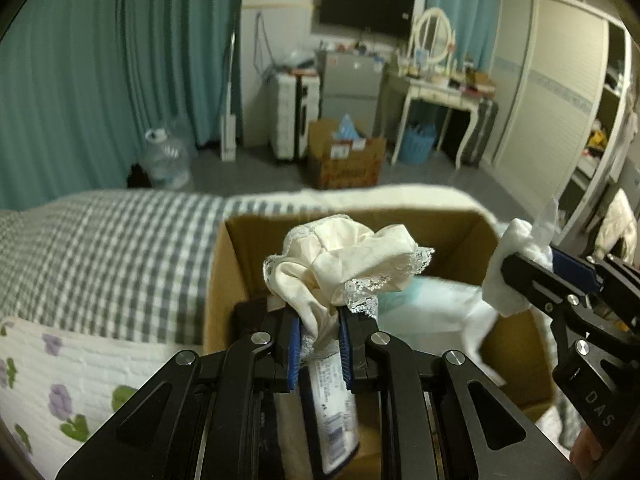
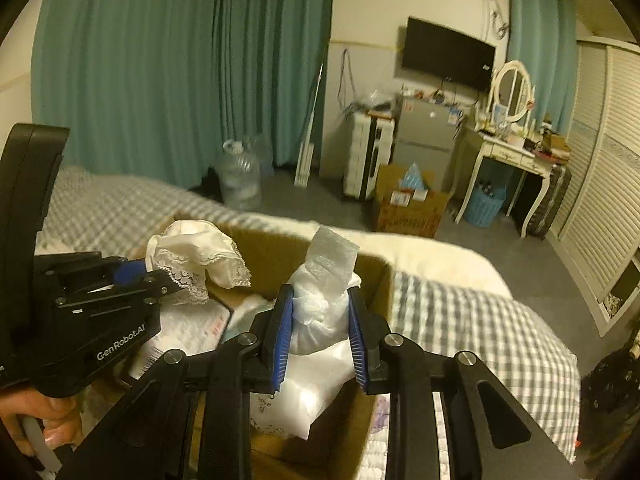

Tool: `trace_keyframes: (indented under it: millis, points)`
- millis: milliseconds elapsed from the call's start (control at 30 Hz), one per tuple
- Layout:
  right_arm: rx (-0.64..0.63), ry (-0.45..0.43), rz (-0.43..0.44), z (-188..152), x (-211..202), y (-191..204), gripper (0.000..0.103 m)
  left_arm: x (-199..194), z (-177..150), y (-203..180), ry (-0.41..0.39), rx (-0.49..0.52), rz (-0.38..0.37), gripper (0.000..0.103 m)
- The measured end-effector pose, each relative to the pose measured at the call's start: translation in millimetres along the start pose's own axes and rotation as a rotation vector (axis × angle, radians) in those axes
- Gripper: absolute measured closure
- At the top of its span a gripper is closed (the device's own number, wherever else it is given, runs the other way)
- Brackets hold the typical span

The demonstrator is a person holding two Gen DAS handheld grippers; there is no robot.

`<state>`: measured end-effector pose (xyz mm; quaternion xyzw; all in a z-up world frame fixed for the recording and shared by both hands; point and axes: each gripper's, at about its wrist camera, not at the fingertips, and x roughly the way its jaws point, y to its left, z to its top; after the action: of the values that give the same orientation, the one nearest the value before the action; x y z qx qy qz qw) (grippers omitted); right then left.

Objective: Organize soft objects
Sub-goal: 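Carry both items over the box, lower them in and open both tools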

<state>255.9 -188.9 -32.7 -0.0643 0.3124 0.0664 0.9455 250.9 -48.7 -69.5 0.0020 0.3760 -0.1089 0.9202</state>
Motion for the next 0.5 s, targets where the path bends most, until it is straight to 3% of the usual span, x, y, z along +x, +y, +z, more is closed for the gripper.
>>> trace_keyframes:
  millis: [100, 367, 500]
  points:
    - [-0.020, 0.057, 0.003, -6.5, 23.1, 2.2, 0.077, 17.6, -5.2, -3.0, 0.071, 0.007, -0.039, 0.088]
    - [-0.061, 0.221, -0.042, -29.2, 59.4, 15.2, 0.077, 31.7, -4.2, -15.2, 0.163, 0.027, -0.021, 0.083]
    - [-0.087, 0.221, -0.080, -34.1, 60.3, 19.8, 0.077, 35.5, -2.6, -19.4, 0.177, 0.021, -0.013, 0.081]
